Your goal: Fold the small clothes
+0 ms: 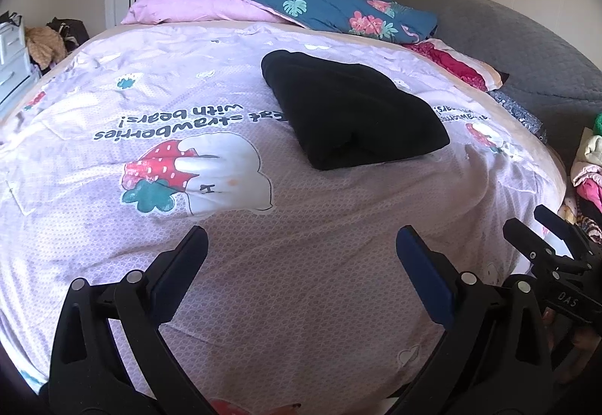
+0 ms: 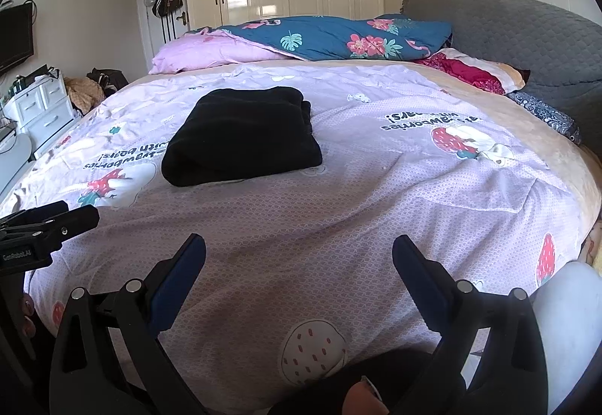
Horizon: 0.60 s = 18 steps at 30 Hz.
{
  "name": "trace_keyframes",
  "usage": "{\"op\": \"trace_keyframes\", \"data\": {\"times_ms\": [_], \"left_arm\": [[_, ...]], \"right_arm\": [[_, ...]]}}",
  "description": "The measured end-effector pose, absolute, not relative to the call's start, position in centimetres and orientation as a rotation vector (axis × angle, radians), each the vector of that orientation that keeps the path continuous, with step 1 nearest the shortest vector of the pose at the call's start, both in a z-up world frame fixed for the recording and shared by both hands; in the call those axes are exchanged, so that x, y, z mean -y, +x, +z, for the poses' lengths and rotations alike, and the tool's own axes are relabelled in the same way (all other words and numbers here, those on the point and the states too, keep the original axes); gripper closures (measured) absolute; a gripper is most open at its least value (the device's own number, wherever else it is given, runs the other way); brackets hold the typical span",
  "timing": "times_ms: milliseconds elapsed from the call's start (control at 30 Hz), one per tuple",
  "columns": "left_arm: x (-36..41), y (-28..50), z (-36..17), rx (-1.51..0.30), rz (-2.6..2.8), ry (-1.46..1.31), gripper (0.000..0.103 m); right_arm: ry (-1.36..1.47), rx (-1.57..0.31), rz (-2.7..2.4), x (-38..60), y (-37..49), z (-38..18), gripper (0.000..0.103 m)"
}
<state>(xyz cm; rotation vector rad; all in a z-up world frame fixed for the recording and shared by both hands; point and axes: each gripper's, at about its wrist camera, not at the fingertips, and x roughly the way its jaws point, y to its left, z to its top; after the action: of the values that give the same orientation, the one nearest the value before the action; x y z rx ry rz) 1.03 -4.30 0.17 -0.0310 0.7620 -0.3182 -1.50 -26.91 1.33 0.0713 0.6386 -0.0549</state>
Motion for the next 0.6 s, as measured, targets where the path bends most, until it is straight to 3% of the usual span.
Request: {"op": "trace_keyframes", "data": {"times_ms": [600], "left_arm": [[4.09,1.09,0.12,-0.765,-0.312,-0.031,0.009]], "right_arm": [[0.069,-0.641,-0.062,27.05,-1.55,1.27,0.004]]}}
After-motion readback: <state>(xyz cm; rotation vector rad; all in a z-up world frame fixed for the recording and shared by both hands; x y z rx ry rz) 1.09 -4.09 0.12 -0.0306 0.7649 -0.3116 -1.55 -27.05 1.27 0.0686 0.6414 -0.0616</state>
